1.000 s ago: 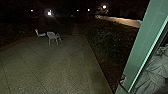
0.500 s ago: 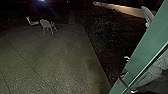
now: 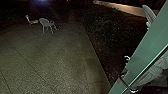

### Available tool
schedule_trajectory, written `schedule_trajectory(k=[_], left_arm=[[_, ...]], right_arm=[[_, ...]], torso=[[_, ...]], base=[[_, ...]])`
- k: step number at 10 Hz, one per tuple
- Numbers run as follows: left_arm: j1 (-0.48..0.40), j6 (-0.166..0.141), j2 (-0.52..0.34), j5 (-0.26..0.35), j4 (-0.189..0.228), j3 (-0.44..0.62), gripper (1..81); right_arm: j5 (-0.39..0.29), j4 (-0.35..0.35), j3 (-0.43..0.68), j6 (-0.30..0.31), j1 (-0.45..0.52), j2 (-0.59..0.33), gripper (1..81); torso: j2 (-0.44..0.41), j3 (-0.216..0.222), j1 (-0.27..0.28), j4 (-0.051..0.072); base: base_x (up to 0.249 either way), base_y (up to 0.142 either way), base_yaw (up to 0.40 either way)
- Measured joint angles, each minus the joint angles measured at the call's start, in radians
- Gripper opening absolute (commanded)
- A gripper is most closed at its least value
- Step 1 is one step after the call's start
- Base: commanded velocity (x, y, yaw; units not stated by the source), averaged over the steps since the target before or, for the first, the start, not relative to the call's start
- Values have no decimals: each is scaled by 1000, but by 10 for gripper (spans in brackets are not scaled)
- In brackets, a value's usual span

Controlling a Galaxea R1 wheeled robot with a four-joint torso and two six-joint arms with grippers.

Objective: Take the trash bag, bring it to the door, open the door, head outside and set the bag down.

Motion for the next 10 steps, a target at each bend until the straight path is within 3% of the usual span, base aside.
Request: schedule_trajectory(k=[5, 10], left_arm=[[-267, 0, -96, 157, -110, 46, 10], [-453, 0, -193, 342, -209, -37, 10]], right_arm=[[0, 0, -4, 0, -1, 8, 811], [0, 0, -19, 0, -9, 19, 811]], torso=[[0, -1, 1, 0], [1, -2, 1, -1]], base=[[0, 0, 0], [0, 0, 0]])
